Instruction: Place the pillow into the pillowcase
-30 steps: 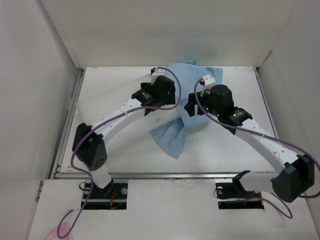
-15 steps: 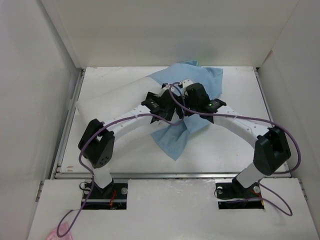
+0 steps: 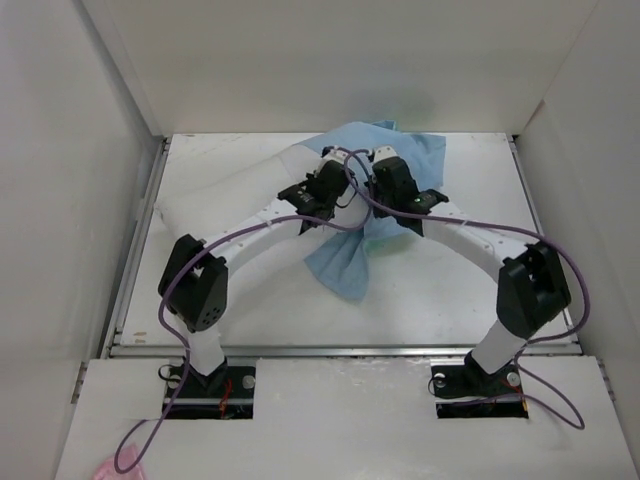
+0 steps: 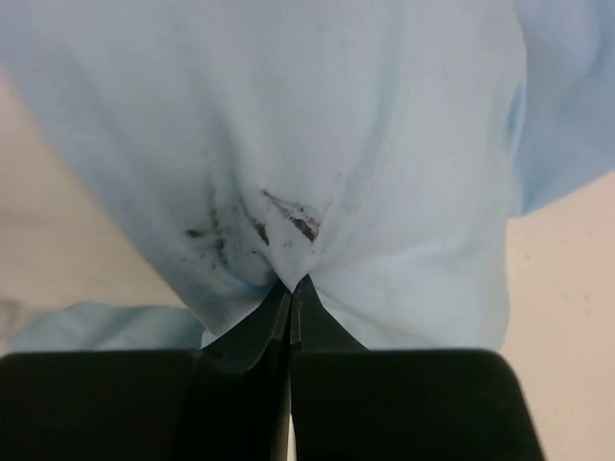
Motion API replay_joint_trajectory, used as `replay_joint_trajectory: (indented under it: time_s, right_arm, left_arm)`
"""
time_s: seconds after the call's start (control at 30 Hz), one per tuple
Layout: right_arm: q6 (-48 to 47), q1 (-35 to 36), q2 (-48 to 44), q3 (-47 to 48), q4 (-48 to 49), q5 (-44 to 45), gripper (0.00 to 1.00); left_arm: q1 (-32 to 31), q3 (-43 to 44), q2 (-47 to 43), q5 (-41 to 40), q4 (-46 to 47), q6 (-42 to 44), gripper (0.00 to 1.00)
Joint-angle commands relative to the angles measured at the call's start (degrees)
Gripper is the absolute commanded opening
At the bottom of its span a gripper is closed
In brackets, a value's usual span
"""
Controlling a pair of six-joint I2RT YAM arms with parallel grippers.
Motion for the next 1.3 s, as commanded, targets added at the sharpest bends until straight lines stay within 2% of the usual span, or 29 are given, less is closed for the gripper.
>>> replay_joint_trajectory:
  time_s: [0.0, 0.03, 0.1, 0.13, 0.3, 0.33, 0.43, 0.6, 0.7, 0.77, 0.9, 0.97, 1.07, 1.27]
  right_arm:
    - [-1.33, 1.48, -8.38, 4.66, 3.31, -14.09, 0.0]
    - [-1.86, 1.48, -11.36, 4.66, 5.06, -18.75, 0.0]
    - [-1.87, 1.48, -12.97, 4.66, 7.71, -29.11, 0.0]
    - [-1.87, 1.48, -12.97, 5.45, 7.72, -31.17, 0.0]
    - [-0.21, -0.37, -11.92, 8.44, 13.07, -48.92, 0.0]
    - [-0.2, -1.15, -11.92, 9.49, 14.12, -56.25, 0.0]
    - [1.73, -3.08, -9.73, 10.38, 18.69, -67.01, 0.0]
    - [6.3, -6.77, -3.32, 5.99, 22.57, -66.52, 0.0]
    - [7.79, -8.18, -1.12, 2.39, 23.18, -58.45, 0.0]
    - [10.95, -9.24, -0.32, 1.68, 24.15, -57.29, 0.0]
    - [12.19, -9.16, 0.91, 5.79, 23.36, -52.2, 0.0]
    - [11.58, -8.55, 3.02, 9.92, 22.75, -54.38, 0.0]
    - [10.35, -6.0, 6.0, 16.42, 21.17, -57.29, 0.0]
    - [9.2, -3.62, 8.65, 22.59, 21.16, -62.92, 0.0]
  left_arm:
    - [0.7, 3.5, -3.77, 11.03, 8.38, 1.77, 0.0]
    - [0.7, 6.21, -3.77, 15.85, 8.38, 1.78, 0.0]
    - [0.1, 8.69, -3.25, 18.96, 8.38, 2.3, 0.0]
    - [0.09, 10.79, -3.25, 19.5, 8.38, 2.31, 0.0]
    - [0.09, 18.09, -1.85, 17.93, 7.77, 1.7, 0.0]
    - [0.09, 19.32, -1.15, 17.22, 6.55, 1.17, 0.0]
    - [0.09, 22.84, 0.61, 16.42, 5.83, -1.73, 0.0]
    - [0.09, 20.49, 0.62, 19.58, 5.83, -4.29, 0.0]
    - [0.09, 14.71, -1.66, 20.12, 6.53, -5.43, 0.0]
    - [0.09, 10.74, -3.77, 22.74, 7.77, -6.22, 0.0]
    - [-1.83, 0.72, -6.23, 29.86, 11.79, -6.92, 0.0]
    - [-2.98, -3.68, -7.03, 32.58, 13.65, -6.92, 0.0]
    - [-3.6, -5.54, -7.55, 38.19, 16.81, -8.41, 0.0]
    - [-3.6, -4.84, -8.61, 38.84, 16.74, -8.42, 0.0]
